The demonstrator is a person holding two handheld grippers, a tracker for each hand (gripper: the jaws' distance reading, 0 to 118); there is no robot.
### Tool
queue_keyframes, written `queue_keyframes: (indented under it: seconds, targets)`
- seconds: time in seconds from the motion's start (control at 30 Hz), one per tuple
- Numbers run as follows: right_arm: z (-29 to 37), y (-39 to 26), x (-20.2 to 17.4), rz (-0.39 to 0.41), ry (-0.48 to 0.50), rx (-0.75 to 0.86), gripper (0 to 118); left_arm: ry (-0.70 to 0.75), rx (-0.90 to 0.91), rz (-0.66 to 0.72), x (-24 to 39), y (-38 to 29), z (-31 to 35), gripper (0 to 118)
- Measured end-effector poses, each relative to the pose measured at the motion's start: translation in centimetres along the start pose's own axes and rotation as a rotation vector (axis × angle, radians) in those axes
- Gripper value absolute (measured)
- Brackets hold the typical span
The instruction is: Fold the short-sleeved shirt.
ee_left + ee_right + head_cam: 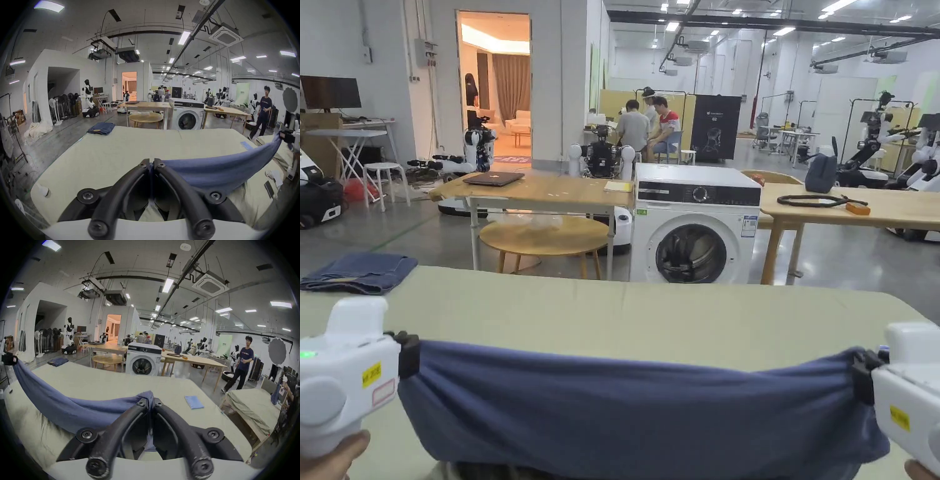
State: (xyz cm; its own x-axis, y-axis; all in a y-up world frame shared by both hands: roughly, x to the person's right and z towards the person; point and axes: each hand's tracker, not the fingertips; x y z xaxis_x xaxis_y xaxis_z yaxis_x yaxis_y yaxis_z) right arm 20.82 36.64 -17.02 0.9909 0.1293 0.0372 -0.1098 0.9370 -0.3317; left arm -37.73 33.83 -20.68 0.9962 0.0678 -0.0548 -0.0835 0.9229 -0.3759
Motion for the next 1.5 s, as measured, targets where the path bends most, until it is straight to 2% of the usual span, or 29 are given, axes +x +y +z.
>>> queue_keyframes:
  seconds: [0.03, 0.23, 0.53, 0.6, 0.73, 0.87, 1.13, 1.23, 1.3, 1.33, 1.37, 1.4, 1.5]
  targets:
    - [0.3, -1.1, -0.2, 0.015, -0.008, -0.030, 2, -0.004, -0.020, 0.007, -0.1, -1.2, 0.4, 0]
    - [1.9, -7.6, -1.1, -0.024, 0.004, -0.177, 2, 0.002, -0.181, 0.010, -0.8, -8.4, 1.7, 0]
    - [3.1, -14.8, -0.8, -0.013, 0.021, -0.400, 2, 0.004, -0.409, 0.012, -1.9, -16.4, 3.1, 0]
    - [2.9, -15.9, -0.7, -0.024, 0.028, -0.452, 2, -0.001, -0.465, -0.009, -2.1, -17.6, 3.2, 0]
    - [1.8, -18.2, -0.8, 0.030, 0.047, -0.561, 2, -0.006, -0.571, -0.014, -2.6, -19.8, 2.6, 0]
    - [0.6, -20.4, -1.0, 0.040, 0.054, -0.661, 2, 0.000, -0.683, -0.053, -2.9, -21.8, 1.3, 0]
    - [-0.3, -21.9, -1.4, 0.035, 0.021, -0.701, 5, 0.006, -0.682, -0.045, -1.9, -21.1, 2.0, 0]
    - [0.3, -20.3, -1.1, 0.042, -0.006, -0.680, 14, 0.011, -0.656, -0.013, -1.8, -19.6, 2.6, 0]
    - [1.2, -18.6, -0.8, 0.042, -0.002, -0.623, 35, 0.029, -0.593, 0.005, -1.6, -18.6, 2.7, 4]
    - [1.5, -17.6, -0.8, 0.036, 0.000, -0.595, 51, 0.020, -0.560, 0.019, -1.5, -17.8, 2.8, 11]
    - [1.8, -16.9, -0.7, 0.025, 0.000, -0.563, 69, 0.014, -0.531, 0.031, -1.4, -17.1, 2.9, 25]
    - [2.0, -16.0, -0.8, 0.012, -0.003, -0.531, 71, 0.011, -0.490, 0.036, -1.1, -16.3, 2.9, 38]
    - [2.6, -13.8, -1.5, -0.029, 0.005, -0.411, 71, 0.009, -0.397, 0.047, -0.2, -14.5, 2.7, 41]
